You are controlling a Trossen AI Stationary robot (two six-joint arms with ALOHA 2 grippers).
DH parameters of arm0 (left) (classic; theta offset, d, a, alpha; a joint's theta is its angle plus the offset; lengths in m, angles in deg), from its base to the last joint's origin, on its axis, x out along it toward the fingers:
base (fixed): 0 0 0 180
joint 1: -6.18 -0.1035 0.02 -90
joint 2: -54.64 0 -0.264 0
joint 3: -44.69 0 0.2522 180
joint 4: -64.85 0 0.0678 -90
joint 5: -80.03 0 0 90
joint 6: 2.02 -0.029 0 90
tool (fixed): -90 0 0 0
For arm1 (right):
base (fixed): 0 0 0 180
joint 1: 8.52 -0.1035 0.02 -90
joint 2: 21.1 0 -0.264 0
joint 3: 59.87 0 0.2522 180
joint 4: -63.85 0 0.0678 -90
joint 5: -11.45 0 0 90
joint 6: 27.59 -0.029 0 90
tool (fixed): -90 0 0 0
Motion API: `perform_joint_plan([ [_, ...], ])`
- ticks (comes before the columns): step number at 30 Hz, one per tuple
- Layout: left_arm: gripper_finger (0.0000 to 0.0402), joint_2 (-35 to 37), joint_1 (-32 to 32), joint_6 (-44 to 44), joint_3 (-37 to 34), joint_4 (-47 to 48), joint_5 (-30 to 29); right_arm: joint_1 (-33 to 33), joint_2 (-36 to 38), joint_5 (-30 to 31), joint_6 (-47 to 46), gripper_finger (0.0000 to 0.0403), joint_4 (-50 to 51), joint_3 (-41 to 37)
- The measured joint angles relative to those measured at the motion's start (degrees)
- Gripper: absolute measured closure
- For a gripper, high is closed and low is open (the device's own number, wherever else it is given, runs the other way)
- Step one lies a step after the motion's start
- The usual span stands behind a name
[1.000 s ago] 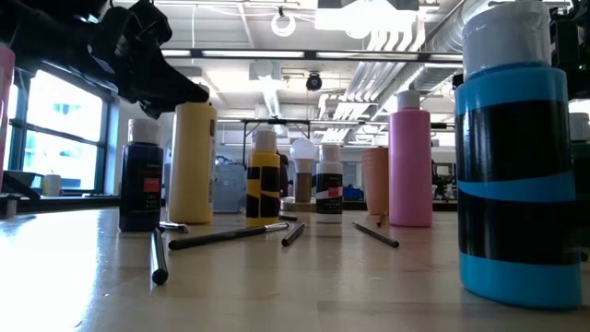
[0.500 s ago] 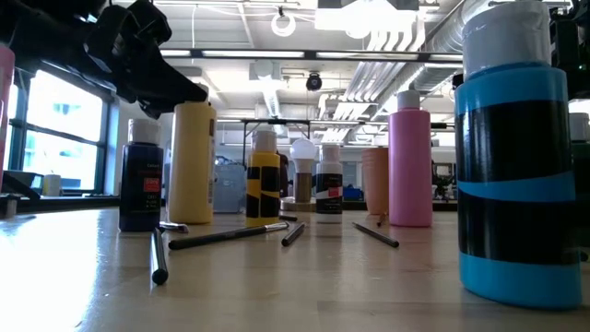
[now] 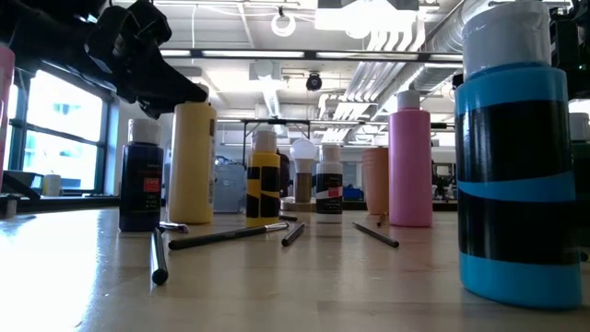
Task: Pick & Place Paint Supplies
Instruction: Put the large yellow paint bottle into the gray bin
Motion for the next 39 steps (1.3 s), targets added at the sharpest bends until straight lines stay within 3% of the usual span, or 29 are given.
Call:
perform_joint_plan([
  [24,0.0241,-0.02,0.0,0.0,-0.09,-3.02,-1.37,-0.01,0.0,-0.01,0.0,0.0399,-0.02,0.02],
  [32,0.0289,0.04,0.0,-2.46,3.0,0.67,-1.53,0.0,0.0,-0.01,0.0,0.0399,-0.02,0.02],
  [36,0.0288,0.04,0.0,-2.67,4.19,3.17,-1.53,-0.01,0.0,-0.02,0.0,0.0399,-0.02,0.02],
  [39,0.026,0.04,0.0,-2.6,4.2,3.21,-2.43,-0.01,0.01,0.0,-0.01,0.0399,-0.02,0.0],
])
